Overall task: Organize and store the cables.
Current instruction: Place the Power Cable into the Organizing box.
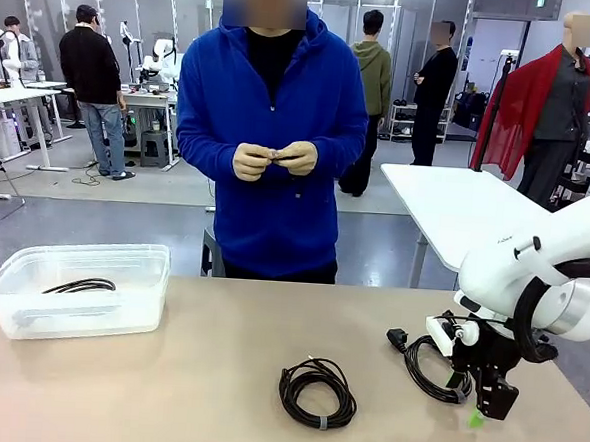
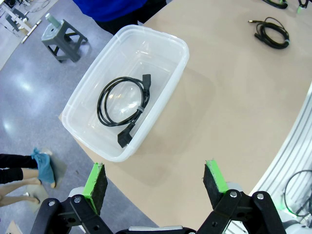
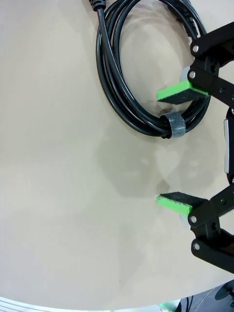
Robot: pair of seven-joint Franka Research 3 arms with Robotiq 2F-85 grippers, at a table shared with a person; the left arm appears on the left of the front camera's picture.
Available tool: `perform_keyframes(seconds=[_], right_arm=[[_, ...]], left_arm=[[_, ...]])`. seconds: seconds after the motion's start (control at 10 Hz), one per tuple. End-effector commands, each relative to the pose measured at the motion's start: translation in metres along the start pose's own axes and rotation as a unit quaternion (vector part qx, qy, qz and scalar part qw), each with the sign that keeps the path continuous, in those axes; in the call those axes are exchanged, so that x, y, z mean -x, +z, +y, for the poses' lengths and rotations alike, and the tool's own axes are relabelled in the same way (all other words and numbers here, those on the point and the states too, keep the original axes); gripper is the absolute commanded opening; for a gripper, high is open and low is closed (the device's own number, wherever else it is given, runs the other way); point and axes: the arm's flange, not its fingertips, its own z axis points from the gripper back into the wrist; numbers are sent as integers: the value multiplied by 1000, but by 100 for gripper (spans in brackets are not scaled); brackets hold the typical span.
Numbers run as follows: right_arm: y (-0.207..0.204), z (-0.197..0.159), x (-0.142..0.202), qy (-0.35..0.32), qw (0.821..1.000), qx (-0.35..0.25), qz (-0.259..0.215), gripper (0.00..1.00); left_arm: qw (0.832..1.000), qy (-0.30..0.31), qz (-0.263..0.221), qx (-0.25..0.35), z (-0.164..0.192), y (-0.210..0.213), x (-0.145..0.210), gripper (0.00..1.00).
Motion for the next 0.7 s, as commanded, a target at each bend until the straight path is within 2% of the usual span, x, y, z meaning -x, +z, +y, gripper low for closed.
perform_keyframes(seconds=[0.0,0.1,0.4,0.5,0.6], right_arm=[[1,-5,2,18,1000,3,12,65],[1,-4,1,19,1000,5,11,58],[3,-4,3,14,1000,9,8,26],[3,-4,3,13,1000,9,9,19],[4,-4,2,14,1000,10,10,25]], left_arm=[[1000,5,5,-6,-2,1,-1,100],[1000,5,5,-6,-2,1,-1,100],[1000,5,5,-6,-2,1,-1,100],[1000,5,5,-6,-2,1,-1,100],[1000,5,5,-6,-2,1,-1,100]])
